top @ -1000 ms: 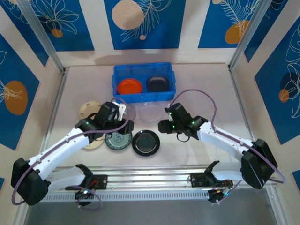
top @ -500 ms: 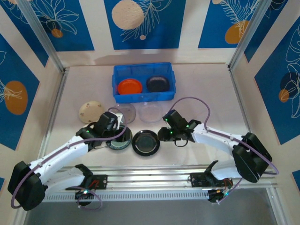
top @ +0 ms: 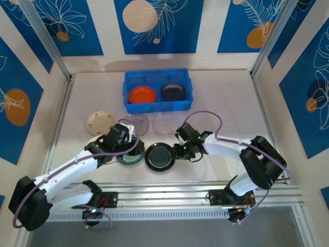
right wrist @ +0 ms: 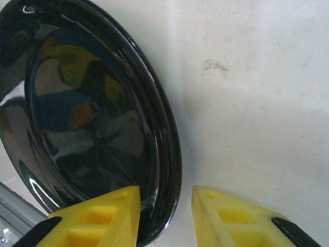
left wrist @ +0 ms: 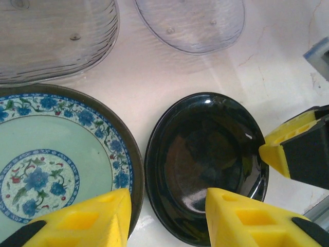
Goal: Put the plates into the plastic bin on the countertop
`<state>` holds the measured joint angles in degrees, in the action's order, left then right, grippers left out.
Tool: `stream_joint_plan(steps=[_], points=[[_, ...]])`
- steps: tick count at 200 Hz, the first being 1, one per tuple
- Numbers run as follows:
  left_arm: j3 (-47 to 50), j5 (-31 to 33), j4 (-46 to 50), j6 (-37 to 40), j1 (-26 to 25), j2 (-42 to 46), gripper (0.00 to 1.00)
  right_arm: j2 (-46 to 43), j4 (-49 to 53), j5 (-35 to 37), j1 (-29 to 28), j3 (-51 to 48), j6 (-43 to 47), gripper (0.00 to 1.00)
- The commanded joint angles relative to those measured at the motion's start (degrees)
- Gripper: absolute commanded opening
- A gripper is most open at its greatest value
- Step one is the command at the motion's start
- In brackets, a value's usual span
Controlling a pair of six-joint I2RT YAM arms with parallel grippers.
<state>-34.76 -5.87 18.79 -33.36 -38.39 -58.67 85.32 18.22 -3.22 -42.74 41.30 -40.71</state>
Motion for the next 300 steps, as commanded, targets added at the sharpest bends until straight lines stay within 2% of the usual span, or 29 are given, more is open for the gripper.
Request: stream_joint_plan(steps=[1, 74, 186, 223, 255, 300], points=[[1.08, -0.66, -1.45, -1.00, -0.56, -0.54, 0.43, 0.90, -0.81, -2.85, 0.29, 1.20, -0.59, 0.33], [0.76, -0.20, -0.42, 0.16, -0.55, -0.90, 0.42, 3.71, -2.37, -4.60, 0.81, 1.12, -1.46, 0.30], [0.87, -1.51, -2.96, 0.63, -0.60, -4.47, 0.41, 1.90, -6.89, -5.63, 2.97, -3.84, -2.04, 0.20], [0.80, -1.51, -3.37, 0.85, -0.60, -4.93, 0.41, -0.23, -8.20, -6.16, 3.55, -5.82, -2.19, 0.14], [0.53, -1.50, -3.64, 1.26, -0.60, -5.47, 0.41, -4.00, -6.84, -5.48, 4.06, -7.32, -1.79, 0.00], [-1.49, -5.73, -4.77, 4.58, -0.55, -6.61, 0.44, -12.43, -4.39, -6.80, 6.52, -8.16, -0.56, 0.00]])
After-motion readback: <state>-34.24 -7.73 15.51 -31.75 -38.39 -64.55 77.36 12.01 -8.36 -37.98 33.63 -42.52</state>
